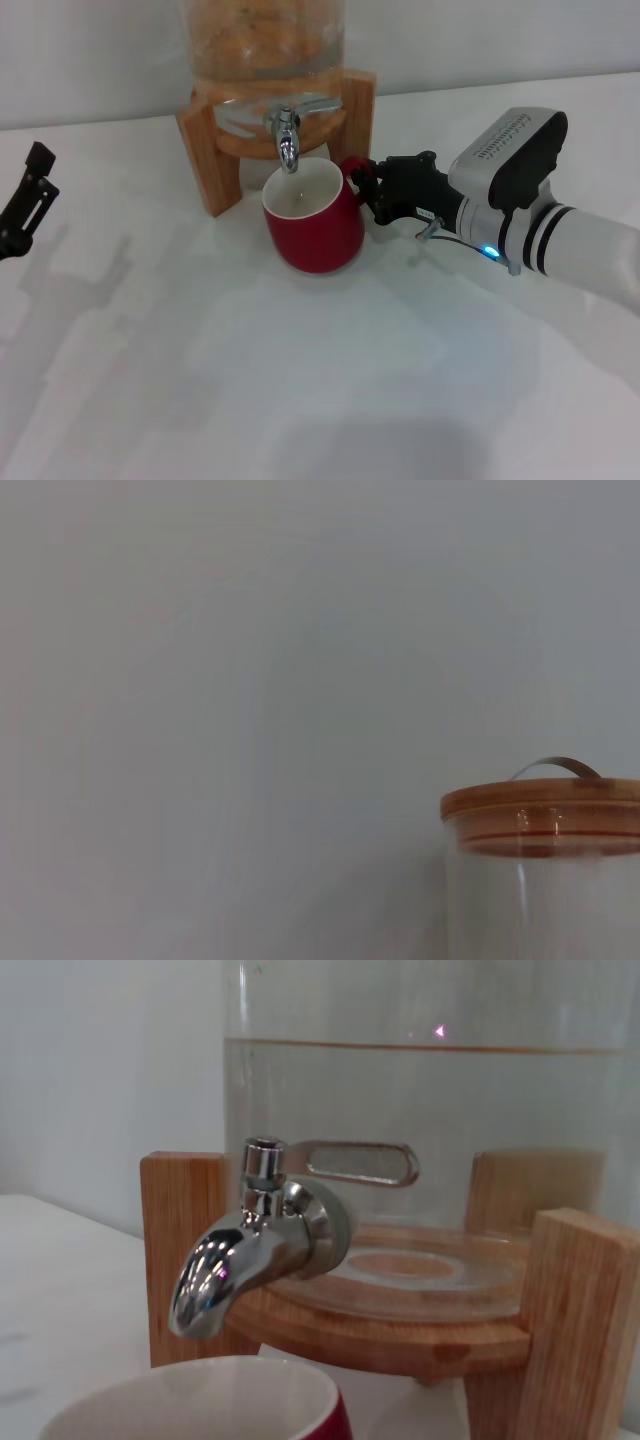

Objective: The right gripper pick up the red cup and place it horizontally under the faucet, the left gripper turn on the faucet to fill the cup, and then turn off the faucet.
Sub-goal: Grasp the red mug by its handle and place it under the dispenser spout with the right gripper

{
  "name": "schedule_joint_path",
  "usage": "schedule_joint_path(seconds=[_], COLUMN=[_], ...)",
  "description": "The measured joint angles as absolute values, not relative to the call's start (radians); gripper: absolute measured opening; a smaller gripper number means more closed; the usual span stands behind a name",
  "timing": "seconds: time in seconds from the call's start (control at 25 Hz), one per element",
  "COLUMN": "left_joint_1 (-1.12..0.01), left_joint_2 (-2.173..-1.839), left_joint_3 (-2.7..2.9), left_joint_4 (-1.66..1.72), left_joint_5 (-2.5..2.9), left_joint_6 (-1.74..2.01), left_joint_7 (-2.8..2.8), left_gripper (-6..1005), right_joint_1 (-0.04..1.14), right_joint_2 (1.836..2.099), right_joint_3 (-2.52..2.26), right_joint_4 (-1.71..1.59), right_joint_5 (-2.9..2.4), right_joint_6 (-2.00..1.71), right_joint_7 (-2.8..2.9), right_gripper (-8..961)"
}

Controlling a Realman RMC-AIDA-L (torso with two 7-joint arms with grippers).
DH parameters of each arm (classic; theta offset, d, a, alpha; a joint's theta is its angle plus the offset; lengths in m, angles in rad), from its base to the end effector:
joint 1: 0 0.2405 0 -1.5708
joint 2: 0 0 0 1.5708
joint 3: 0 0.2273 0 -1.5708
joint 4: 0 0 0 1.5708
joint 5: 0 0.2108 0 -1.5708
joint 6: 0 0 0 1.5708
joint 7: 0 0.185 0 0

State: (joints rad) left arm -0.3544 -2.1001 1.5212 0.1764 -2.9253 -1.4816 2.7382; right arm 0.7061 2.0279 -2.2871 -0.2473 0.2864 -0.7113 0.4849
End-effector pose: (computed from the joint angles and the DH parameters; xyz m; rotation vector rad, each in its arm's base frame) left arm -0.2500 0.3258 0.0039 -1.7522 -0.3541 -1.0536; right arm 0.2215 0.4149 -0.0912 -2.2041 0.5212 0.5256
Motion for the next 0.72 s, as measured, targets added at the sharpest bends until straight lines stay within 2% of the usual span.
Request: schedule_joint_path(seconds=[0.72], left_joint_1=[-0.354], left_joint_2=[-2.100], left_joint_3=[1.525], left_joint_4=[0.181], left_joint_5=[-2.927], left_joint_6=[-1.479], left_joint_7=[2.738], left_gripper=[852], right_joint_1=[0.713], right_joint_2=[2.028], right_joint_3=[-2.315], right_joint_4=[-0.258], right_joint_5=[0.284], right_joint_6=[-0.708], right_joint_7=[0.480], right_gripper=[153])
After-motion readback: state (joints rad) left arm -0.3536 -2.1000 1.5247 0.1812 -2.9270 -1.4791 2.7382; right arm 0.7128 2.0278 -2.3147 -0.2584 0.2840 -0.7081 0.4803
